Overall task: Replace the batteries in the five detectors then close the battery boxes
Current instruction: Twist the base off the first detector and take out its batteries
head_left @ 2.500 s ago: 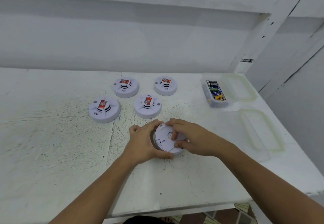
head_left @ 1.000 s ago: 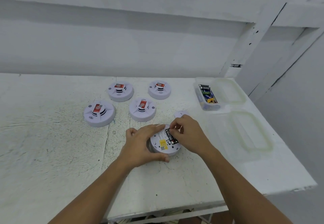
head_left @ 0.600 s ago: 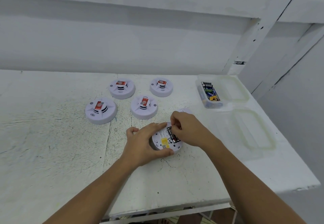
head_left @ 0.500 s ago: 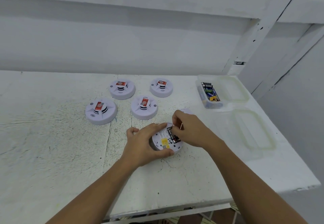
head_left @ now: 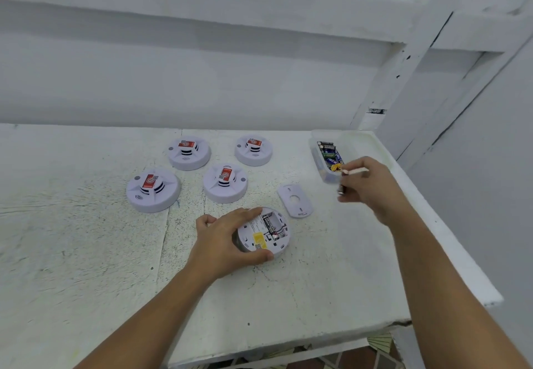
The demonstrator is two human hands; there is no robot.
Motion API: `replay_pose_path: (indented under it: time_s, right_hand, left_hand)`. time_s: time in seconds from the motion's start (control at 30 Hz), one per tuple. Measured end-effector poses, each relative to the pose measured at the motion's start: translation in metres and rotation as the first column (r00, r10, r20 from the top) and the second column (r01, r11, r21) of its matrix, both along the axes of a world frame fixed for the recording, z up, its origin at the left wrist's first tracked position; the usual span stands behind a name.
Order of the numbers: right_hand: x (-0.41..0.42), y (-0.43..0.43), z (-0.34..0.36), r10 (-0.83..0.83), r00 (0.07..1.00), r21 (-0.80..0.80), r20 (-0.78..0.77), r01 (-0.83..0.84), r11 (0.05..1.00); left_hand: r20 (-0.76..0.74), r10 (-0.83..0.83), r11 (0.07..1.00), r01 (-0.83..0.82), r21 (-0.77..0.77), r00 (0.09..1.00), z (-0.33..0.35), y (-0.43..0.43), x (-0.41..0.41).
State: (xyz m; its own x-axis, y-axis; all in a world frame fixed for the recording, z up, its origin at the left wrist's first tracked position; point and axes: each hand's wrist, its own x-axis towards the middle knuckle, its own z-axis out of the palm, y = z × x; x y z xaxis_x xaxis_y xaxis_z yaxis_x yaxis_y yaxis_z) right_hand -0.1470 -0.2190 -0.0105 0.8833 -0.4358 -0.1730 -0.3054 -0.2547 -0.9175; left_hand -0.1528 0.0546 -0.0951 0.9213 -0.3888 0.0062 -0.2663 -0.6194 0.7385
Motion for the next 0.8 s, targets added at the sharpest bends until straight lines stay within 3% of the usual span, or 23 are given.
replay_pose_path:
  time_s: [0.07, 0.1, 0.27, 0.6, 0.8]
  right_hand:
    - [-0.003, -0.016, -0.008, -0.041, 0.987, -0.266, -0.156, -0.002, 0.964]
    - [-0.005, -0.02, -0.013, -0.055, 0.971, -0.324, -0.231, -0.024, 0.946]
    - [-0.008, -0.015, -0.031, -0.045, 0.895, -0.357, -0.444, -0.131, 0.925]
    - [-0.007, -0.017, -0.036, -0.022, 0.907, -0.252, -0.421, -0.093, 0.963]
    - [-0.01, -0.025, -0.026, -0.068, 0.954, -0.274, -0.291, -0.015, 0.962]
  left_hand:
    - [-0.002, -0.002, 1.0, 0.002, 0.006, 1.0, -0.001, 0.0, 0.001]
    - [0.0, -0.002, 1.0, 0.002, 0.002, 1.0, -0.002, 0.0, 0.001]
    - [-0.021, 0.008, 1.0, -0.008, -0.016, 1.0, -0.004, 0.0, 0.0]
    - [-0.027, 0.013, 1.0, -0.014, -0.02, 1.0, -0.003, 0.0, -0.001]
    - [-0.02, 0.032, 0.999, -0.032, -0.012, 0.999, -0.005, 0.001, -0.001]
